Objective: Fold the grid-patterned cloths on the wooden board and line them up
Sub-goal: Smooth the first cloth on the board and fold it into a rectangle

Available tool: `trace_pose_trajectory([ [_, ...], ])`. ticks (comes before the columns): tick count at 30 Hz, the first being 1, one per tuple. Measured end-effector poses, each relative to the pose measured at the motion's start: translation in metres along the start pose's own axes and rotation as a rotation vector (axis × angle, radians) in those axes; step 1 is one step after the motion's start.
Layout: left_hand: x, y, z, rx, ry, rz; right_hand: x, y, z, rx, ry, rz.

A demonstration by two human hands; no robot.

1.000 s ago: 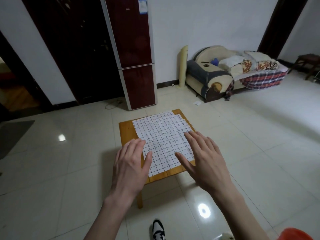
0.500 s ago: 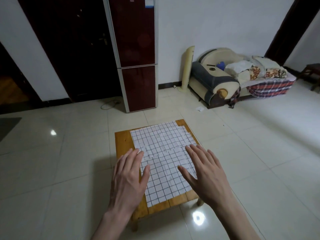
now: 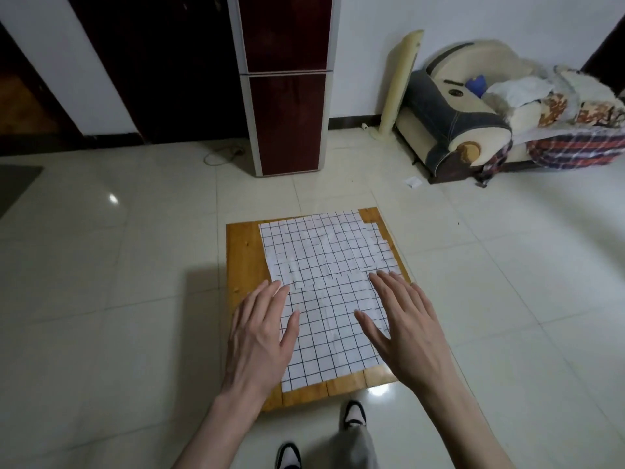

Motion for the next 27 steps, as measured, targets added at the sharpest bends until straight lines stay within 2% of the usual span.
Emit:
trace_pose_trajectory([
  [10, 0.001, 0.072, 0.031, -0.027, -0.123, -0.048, 0.072, 0.051, 0.057, -0.09, -0.084, 0.073],
  [19, 0.007, 0.142, 0.046, -0.096, -0.271, -0.022, 0.117, 0.119, 0.09, -0.292, -0.181, 0.124],
  [27, 0.002, 0.183, 0.049, -0.142, -0.272, -0.044, 0.136, 0.163, 0.093, -0.351, -0.176, 0.171],
])
Point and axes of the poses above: each hand's wrist, its own z-axis towards the middle knuckle, its own y-axis out of the palm, x = y × z, the point moved 8 cm from there along z, towards the middle knuckle, and after that the axes turned 8 degrees about z, right-handed, at the moved point
